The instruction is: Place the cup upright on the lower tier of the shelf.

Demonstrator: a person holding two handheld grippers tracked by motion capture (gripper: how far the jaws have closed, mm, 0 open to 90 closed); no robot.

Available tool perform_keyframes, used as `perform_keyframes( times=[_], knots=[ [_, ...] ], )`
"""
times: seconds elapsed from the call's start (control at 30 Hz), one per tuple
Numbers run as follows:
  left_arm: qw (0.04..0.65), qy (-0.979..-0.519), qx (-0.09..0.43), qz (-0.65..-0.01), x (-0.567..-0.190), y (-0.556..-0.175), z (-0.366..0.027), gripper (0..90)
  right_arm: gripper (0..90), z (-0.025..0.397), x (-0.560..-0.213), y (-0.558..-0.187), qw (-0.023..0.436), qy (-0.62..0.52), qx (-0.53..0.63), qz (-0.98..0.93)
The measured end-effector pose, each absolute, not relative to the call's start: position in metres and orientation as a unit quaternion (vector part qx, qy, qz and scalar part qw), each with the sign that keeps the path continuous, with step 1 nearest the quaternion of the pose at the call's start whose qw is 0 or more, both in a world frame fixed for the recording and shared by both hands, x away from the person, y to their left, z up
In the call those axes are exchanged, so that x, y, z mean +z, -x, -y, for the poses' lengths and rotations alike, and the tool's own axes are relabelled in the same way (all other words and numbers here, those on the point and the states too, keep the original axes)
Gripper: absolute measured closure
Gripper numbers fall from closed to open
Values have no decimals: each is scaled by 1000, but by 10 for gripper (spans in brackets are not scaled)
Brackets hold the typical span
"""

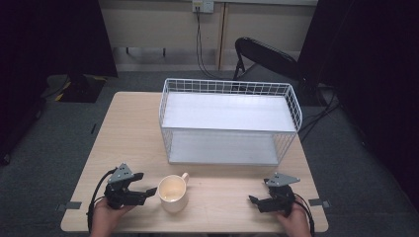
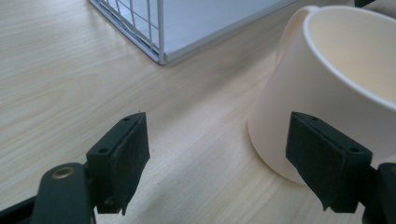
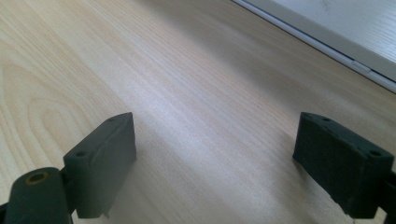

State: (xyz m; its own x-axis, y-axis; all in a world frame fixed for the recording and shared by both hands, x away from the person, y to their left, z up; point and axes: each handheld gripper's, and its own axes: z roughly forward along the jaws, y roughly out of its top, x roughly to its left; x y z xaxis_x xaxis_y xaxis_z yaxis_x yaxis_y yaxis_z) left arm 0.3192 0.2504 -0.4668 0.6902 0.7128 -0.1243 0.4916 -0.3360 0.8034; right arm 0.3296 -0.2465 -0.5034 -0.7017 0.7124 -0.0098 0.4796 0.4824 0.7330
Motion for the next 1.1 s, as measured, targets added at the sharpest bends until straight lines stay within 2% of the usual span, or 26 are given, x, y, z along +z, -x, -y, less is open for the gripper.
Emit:
perform_keyframes(
  times=[0.8,1.1],
  knots=[
    [472,-773,137,-401,-437,-321,-263,225,122,246,-503,-329,159,-353,367,-846],
    [483,-770,131,-396,-432,-319,-255,257,122,246,-503,-329,159,-353,367,-846]
  ],
)
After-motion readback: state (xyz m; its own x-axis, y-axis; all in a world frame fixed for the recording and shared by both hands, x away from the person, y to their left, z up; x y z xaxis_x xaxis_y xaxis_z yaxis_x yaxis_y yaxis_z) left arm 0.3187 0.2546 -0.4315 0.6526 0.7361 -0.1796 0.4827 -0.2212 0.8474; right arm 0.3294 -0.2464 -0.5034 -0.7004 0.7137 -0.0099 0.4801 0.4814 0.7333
